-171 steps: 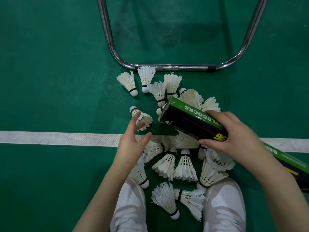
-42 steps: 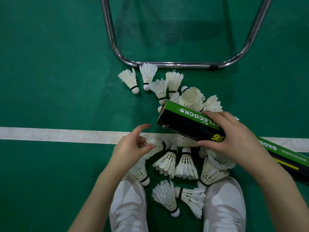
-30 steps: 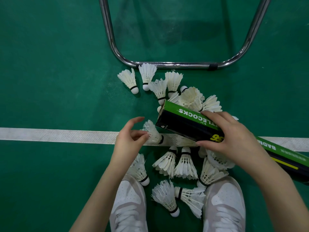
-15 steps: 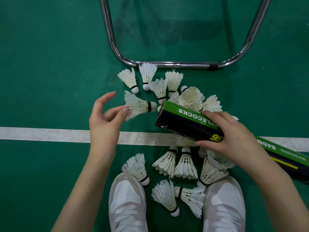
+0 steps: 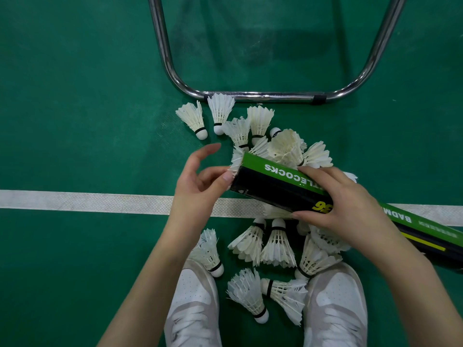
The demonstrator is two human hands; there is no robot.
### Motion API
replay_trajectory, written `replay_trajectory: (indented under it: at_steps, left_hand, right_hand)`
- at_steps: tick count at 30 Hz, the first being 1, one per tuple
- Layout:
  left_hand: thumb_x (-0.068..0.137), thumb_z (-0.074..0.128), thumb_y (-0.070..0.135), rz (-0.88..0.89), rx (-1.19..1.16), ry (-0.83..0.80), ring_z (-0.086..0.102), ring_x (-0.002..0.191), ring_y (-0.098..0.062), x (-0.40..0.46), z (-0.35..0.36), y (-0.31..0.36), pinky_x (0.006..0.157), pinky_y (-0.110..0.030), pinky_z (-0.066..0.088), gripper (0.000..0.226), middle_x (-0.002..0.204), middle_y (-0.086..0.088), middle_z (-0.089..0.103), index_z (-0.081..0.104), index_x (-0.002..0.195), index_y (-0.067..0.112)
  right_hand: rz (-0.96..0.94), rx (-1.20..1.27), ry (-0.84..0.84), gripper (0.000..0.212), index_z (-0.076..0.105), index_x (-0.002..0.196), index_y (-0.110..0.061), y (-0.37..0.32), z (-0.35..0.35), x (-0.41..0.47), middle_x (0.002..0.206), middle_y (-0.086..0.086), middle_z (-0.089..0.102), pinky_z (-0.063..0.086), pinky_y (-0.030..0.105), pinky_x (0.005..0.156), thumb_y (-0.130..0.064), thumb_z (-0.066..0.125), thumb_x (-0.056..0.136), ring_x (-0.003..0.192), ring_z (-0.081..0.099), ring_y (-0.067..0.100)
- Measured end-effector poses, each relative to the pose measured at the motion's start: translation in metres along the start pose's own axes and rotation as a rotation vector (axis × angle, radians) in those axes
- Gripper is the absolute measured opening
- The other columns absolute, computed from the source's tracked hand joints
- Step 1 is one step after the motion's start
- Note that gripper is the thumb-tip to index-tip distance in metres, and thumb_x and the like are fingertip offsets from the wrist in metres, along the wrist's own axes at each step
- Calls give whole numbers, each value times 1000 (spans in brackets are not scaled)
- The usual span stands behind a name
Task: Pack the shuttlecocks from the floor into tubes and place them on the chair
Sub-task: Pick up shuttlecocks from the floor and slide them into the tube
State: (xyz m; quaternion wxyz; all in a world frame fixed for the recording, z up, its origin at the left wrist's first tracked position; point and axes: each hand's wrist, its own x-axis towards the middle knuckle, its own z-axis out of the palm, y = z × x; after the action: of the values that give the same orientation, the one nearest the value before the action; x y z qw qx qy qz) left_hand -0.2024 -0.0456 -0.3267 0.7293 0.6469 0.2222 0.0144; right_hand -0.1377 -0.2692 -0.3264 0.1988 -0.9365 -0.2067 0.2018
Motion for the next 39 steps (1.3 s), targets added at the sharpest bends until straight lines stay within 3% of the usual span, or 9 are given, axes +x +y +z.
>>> replay_trajectory:
  at_steps: [5,9,13,22,32,36,39]
  left_hand:
    - [86,66,15,-5,60,-78,64,90,-13,1,3,-1,86,-20,51,45,93,-9,68,50,125,28]
    - [76,78,33,21,220,-121,64,100,-16,0,6,-4,100,-39,46,60,94,0,71,47,126,41]
    - [77,75,17,49,230,-127,66,97,-8,0,11,-5,98,-30,47,71,94,6,72,37,133,38]
    - [77,76,13,62,240,-117,67,91,-5,1,16,-9,84,-13,47,77,94,1,71,33,132,46]
    - [83,68,5,22,207,-220,69,96,-10,4,12,-9,94,-25,48,76,91,1,75,31,134,48]
    - [85,66,6,39,230,-244,65,103,-6,2,12,-8,91,-15,47,73,115,2,68,31,135,46]
    - [81,73,12,48,259,-214,61,109,-6,1,13,-8,95,-19,47,74,121,4,63,35,134,47]
  right_hand:
    - [-13,-9,-3,77,34,136,-39,-2,0,0,125,-13,44,38,32,88,-55,67,69,112,45,12]
    - [-10,-21,-12,77,33,136,-40,-3,0,0,126,-12,43,37,30,88,-55,67,69,113,44,12]
    - [-10,-20,-16,77,32,136,-40,-4,-1,0,127,-12,43,37,30,88,-55,66,70,112,44,12]
    - [-8,-37,-25,78,31,137,-40,-6,-2,-2,125,-13,43,35,28,86,-55,67,70,111,43,10]
    - [-13,-37,-18,78,31,137,-40,-6,0,-3,125,-14,42,35,27,87,-54,68,69,111,41,8]
    - [-15,-34,-14,78,32,137,-39,-7,0,-2,125,-14,43,36,29,89,-54,68,69,112,42,10]
    - [-20,-33,-7,77,33,136,-39,-7,0,-2,125,-14,43,36,30,88,-53,69,69,111,42,10]
